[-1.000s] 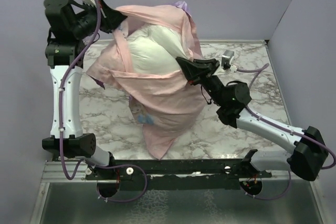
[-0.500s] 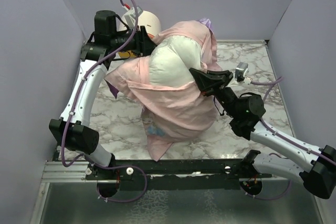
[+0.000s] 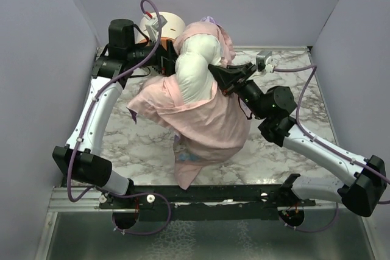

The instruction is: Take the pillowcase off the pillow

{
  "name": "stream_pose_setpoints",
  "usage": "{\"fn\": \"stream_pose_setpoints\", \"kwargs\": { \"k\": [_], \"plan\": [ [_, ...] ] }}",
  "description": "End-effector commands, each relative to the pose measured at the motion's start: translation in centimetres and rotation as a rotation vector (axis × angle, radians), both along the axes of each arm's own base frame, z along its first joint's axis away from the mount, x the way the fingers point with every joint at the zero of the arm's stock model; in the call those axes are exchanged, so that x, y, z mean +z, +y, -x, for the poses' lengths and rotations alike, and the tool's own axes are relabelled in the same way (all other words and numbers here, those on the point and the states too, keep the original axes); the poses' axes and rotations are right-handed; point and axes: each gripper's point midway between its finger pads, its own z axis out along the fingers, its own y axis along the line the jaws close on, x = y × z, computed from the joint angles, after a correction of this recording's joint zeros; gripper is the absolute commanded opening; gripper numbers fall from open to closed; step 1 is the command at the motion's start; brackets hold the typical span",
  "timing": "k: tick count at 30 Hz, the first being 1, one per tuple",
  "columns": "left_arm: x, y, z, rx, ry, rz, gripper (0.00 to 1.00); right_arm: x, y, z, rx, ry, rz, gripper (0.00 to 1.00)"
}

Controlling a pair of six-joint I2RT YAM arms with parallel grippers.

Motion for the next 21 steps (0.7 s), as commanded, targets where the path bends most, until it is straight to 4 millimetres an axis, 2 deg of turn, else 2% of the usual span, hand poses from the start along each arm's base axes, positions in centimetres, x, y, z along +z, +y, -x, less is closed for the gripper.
{"fn": "stream_pose_setpoints", "kwargs": {
  "k": [1,2,4,5,7,8,10,11,13,15,19,21],
  "plan": [
    [4.5,-1.4,4.4,-0.177,-0.024,0.137,0.99,-0.8,0.4,-1.4,-0.044,0.052,0.076,0.01],
    [5.6,-0.7,3.8,-0.139,-0.060,0.144,0.99,-0.9,0.4,-1.6,-0.056,0.057,0.085,0.01],
    [8.5,1.8,0.9,0.032,-0.170,0.134,0.99,-1.0,0.2,-2.0,-0.082,0.064,0.098,0.01],
    [9.9,4.0,-1.5,0.190,-0.245,0.094,0.99,-1.0,0.1,-2.3,-0.096,0.069,0.098,0.01],
    [11.5,9.4,-5.7,0.560,-0.358,-0.051,0.99,-0.8,-0.3,-3.0,-0.139,0.084,0.091,0.01],
    [12.2,11.9,-6.9,0.696,-0.412,-0.108,0.99,-0.7,-0.5,-3.4,-0.159,0.089,0.087,0.01],
    [13.3,15.7,-7.7,0.844,-0.485,-0.172,0.99,-0.5,-0.7,-4.3,-0.198,0.102,0.082,0.01],
    [13.9,16.7,-7.5,0.878,-0.510,-0.181,0.99,-0.3,-0.6,-4.6,-0.210,0.104,0.084,0.01],
    [15.3,17.6,-6.5,0.906,-0.574,-0.187,0.99,-0.1,-0.3,-5.5,-0.233,0.113,0.094,0.01],
    [17.1,17.5,-5.0,0.896,-0.664,-0.167,0.99,0.0,0.2,-6.4,-0.248,0.129,0.101,0.01],
    [20.7,15.8,-1.0,0.798,-0.829,-0.092,0.99,0.0,1.6,-7.8,-0.253,0.157,0.117,0.01],
    [20.5,13.9,0.6,0.680,-0.828,-0.066,0.99,0.3,2.1,-7.9,-0.236,0.155,0.102,0.01]
  ]
}}
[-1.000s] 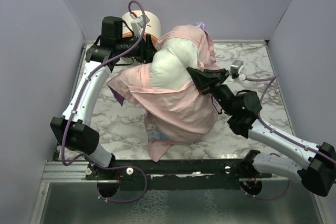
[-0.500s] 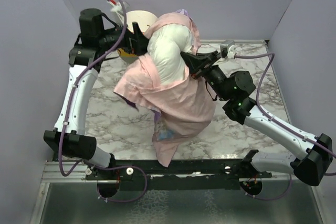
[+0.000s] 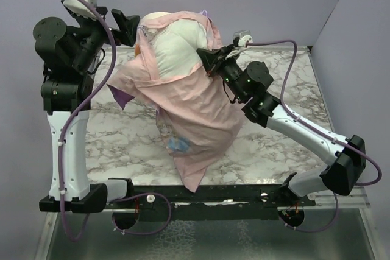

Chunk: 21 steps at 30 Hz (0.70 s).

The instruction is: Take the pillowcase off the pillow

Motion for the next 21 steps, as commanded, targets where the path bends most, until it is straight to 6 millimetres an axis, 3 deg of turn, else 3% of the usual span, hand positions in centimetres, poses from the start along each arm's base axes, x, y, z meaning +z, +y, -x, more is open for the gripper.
{"fn": "stream_pose_setpoints", "kwargs": {
  "k": [1,4,7,15,21],
  "plan": [
    [2.3,-3.0,4.0,-0.197,-0.102,-0.053,0.99,0.4,0.2,-1.0,-0.029,0.018,-0.005,0.01],
    [-2.6,-6.3,4.4,-0.419,0.109,-0.047,0.99,0.6,0.8,-0.5,0.007,0.006,-0.022,0.01],
    [-6.2,-7.4,3.2,-0.468,0.222,-0.059,0.99,0.5,1.0,0.1,0.023,0.001,-0.022,0.01],
    [-8.3,-11.1,1.3,-0.575,0.328,-0.076,0.99,0.4,0.9,1.3,0.026,0.002,-0.022,0.01],
    [-12.5,-10.3,0.1,-0.495,0.462,-0.225,0.99,1.1,0.1,1.9,0.019,-0.024,-0.026,0.01]
  ]
}}
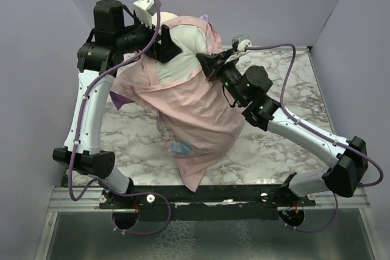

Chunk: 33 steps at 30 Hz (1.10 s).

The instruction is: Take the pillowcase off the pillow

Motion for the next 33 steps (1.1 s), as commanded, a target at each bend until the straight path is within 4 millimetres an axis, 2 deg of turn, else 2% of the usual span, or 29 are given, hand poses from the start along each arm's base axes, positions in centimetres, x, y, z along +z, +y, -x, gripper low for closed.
{"fn": "stream_pose_setpoints", "kwargs": {
  "k": [1,3,4,5,6,7,8,9,11,12,13,14,16,18,21,23,25,27,33],
  "plan": [
    [-1.7,1.2,1.6,0.002,0.034,-0.148,0.99,2.4,-1.1,1.3,-0.005,-0.057,-0.031,0.01],
    [-2.8,0.7,2.6,-0.053,0.091,-0.150,0.99,2.6,-1.0,1.6,0.011,-0.070,-0.025,0.01],
    [-3.1,0.3,3.2,-0.086,0.117,-0.139,0.96,2.7,-0.9,1.7,0.020,-0.075,-0.021,0.01],
    [-3.3,-0.1,3.7,-0.116,0.132,-0.121,0.88,2.7,-0.8,1.9,0.031,-0.077,-0.020,0.01],
    [-3.3,-0.5,4.0,-0.141,0.147,-0.097,0.73,2.9,-0.7,2.0,0.040,-0.077,-0.024,0.01],
    [-3.2,-0.9,4.0,-0.151,0.154,-0.074,0.48,3.1,-0.7,2.3,0.051,-0.073,-0.033,0.01],
    [-2.9,-1.0,3.9,-0.147,0.153,-0.055,0.31,3.3,-0.8,2.6,0.060,-0.065,-0.043,0.01],
    [-2.4,-1.2,3.6,-0.141,0.144,-0.039,0.17,3.5,-1.0,2.8,0.061,-0.056,-0.049,0.04],
    [-1.0,-1.2,3.0,-0.119,0.094,-0.019,0.01,3.8,-1.3,2.8,0.061,-0.025,-0.032,0.16],
    [0.0,-1.2,2.8,-0.110,0.062,-0.009,0.00,3.8,-1.5,2.6,0.063,-0.007,-0.007,0.28],
    [0.9,-1.1,2.5,-0.098,0.030,-0.001,0.00,4.0,-1.8,2.5,0.064,0.011,0.016,0.46],
    [1.8,-1.1,2.2,-0.088,0.003,0.008,0.00,3.9,-2.3,2.1,0.051,0.042,0.040,0.57],
    [3.6,-1.1,1.7,-0.073,-0.050,0.019,0.00,5.3,-3.8,1.9,0.030,0.056,0.062,0.72],
    [4.9,-1.0,1.4,-0.063,-0.087,0.027,0.00,8.2,-5.0,2.8,0.051,0.003,0.065,0.81],
    [5.3,-1.5,1.6,-0.092,-0.082,0.045,0.00,12.4,-4.4,5.4,0.167,-0.113,0.090,0.89],
    [4.8,-2.1,2.1,-0.123,-0.055,0.056,0.00,13.6,-2.5,6.4,0.284,-0.124,0.127,0.97],
    [4.4,-2.7,2.6,-0.149,-0.039,0.059,0.00,13.3,-0.5,6.5,0.379,-0.094,0.176,1.00],
    [4.3,-3.1,3.2,-0.166,-0.036,0.061,0.00,12.5,0.8,5.8,0.416,-0.069,0.221,1.00],
    [4.8,-2.7,4.6,-0.177,-0.070,0.047,0.00,10.5,1.4,3.9,0.379,-0.022,0.280,1.00]
  ]
}}
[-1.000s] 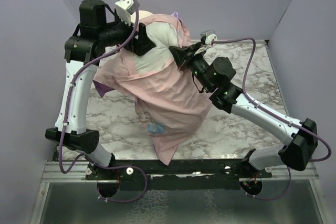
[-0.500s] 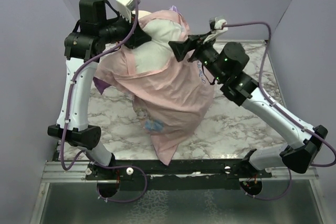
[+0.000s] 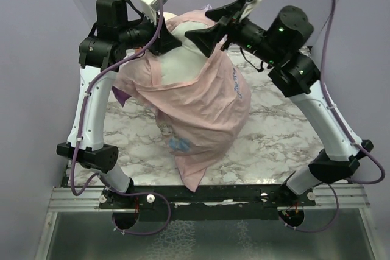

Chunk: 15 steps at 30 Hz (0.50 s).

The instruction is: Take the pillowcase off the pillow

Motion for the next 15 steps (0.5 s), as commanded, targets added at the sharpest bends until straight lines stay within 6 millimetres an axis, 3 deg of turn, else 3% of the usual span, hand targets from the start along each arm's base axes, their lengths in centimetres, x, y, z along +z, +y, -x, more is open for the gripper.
{"fn": "stream_pose_setpoints", "kwargs": {
  "k": [1,9,15],
  "plan": [
    [2.4,-0.1,2.8,-0.054,-0.080,0.025,0.00,-6.7,1.9,-1.8,0.012,0.129,0.182,1.00],
    [3.0,-0.2,4.3,-0.094,-0.094,0.039,0.00,-9.4,0.9,-4.8,-0.072,0.156,0.270,1.00],
    [3.3,0.0,4.8,-0.095,-0.123,0.031,0.00,-12.9,1.9,-3.6,0.043,0.179,0.358,1.00]
  ]
}}
